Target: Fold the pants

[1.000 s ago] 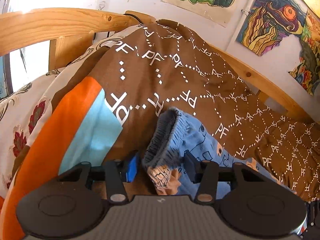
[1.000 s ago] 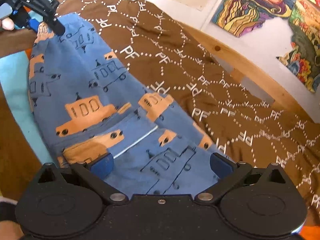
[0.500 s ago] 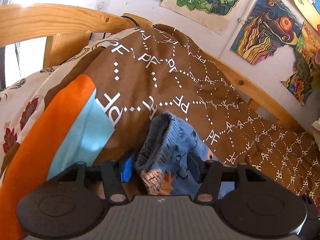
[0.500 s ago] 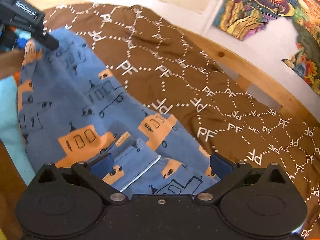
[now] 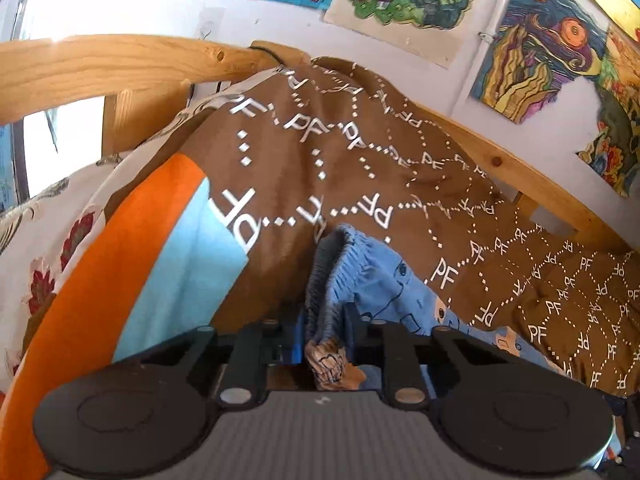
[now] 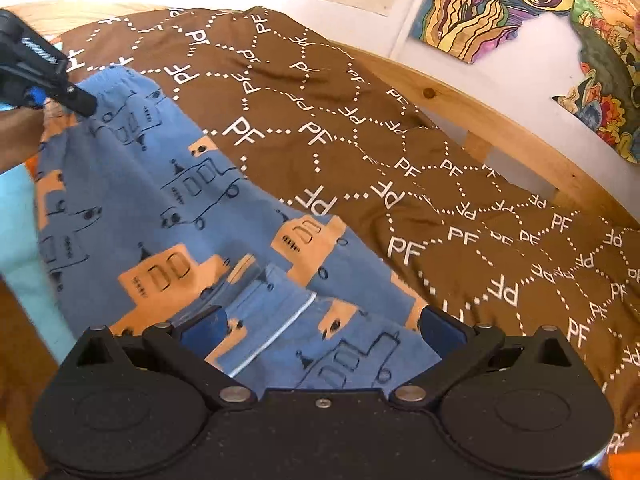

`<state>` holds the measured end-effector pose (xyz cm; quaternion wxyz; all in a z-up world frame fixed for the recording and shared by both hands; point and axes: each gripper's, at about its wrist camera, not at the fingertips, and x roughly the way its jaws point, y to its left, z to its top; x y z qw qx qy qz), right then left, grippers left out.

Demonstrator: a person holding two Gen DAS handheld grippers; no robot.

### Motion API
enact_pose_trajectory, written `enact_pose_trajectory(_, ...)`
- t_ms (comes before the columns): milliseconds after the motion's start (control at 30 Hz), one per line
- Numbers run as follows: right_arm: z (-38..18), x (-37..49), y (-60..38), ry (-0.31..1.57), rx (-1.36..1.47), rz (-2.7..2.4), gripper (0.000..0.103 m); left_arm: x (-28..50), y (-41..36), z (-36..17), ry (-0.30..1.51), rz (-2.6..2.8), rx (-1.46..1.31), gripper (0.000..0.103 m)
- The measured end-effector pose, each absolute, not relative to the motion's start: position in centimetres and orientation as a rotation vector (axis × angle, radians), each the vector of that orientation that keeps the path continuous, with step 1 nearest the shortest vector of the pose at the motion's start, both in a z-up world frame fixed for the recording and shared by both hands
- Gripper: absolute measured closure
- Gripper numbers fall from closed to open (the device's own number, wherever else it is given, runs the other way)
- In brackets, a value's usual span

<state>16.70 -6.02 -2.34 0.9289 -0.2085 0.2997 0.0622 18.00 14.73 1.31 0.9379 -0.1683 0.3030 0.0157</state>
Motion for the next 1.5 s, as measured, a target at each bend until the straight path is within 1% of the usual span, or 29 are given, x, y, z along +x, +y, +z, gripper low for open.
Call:
enact_pose_trajectory(233,-2.0,14.3,-6.9,0.621,-0.396,0.106,0.001,17.2,13.1,1.8,0.581,0.03,-0.24,0.086)
enact_pose_trajectory(333,-1.9,13.5,-7.4,0.62,-0.387,0.102,0.001,17.0,12.8,2.3,0.584,0.026,-0.251,0.087)
enact_pose_trajectory(400,-1.7,13.0,-7.8,0.613,-0.388,0.099,0.001,17.1,12.0,3.0,0.617,0.065,-0.234,0.087)
enact_pose_trajectory(467,-1.5,12.4,-8.2,0.605,-0.392,0.092,0.001,16.6,10.7,4.1,0.605,0.06,-0.231,0.088)
enact_pose_trajectory(700,-0.8,11.1,-10.3,0.573,-0.393,0.059,0.001,15.1,2.1,7.6,0.528,-0.121,-0.042,0.088)
enact_pose_trajectory(833,0.6,9.1,-12.5,0.467,-0.369,0.033,0.001,14.9,-2.4,8.2,0.548,-0.255,0.017,0.088)
enact_pose_trajectory(1000,1.5,6.8,-15.8,0.404,-0.394,-0.052,0.001,15.2,-7.6,7.5,0.579,-0.398,0.064,0.088)
enact_pose_trajectory(1233,0.9,4.8,-22.0,0.476,-0.358,-0.249,0.001,15.6,-15.0,4.3,0.643,-0.572,0.08,0.087)
enact_pose_trajectory(1300,0.6,4.2,-23.3,0.496,-0.348,-0.289,0.001,15.6,-16.5,2.9,0.662,-0.618,0.097,0.086)
enact_pose_trajectory(1400,0.2,3.6,-24.7,0.523,-0.351,-0.319,0.001,15.8,-18.2,0.5,0.722,-0.669,0.128,0.079)
enact_pose_trajectory(1467,-0.1,3.6,-25.2,0.538,-0.342,-0.327,0.001,15.5,-18.5,-0.4,0.734,-0.672,0.141,0.047)
enact_pose_trajectory(1500,-0.2,3.7,-25.4,0.545,-0.33,-0.332,0.001,15.1,-18.3,-0.7,0.731,-0.677,0.15,0.042)
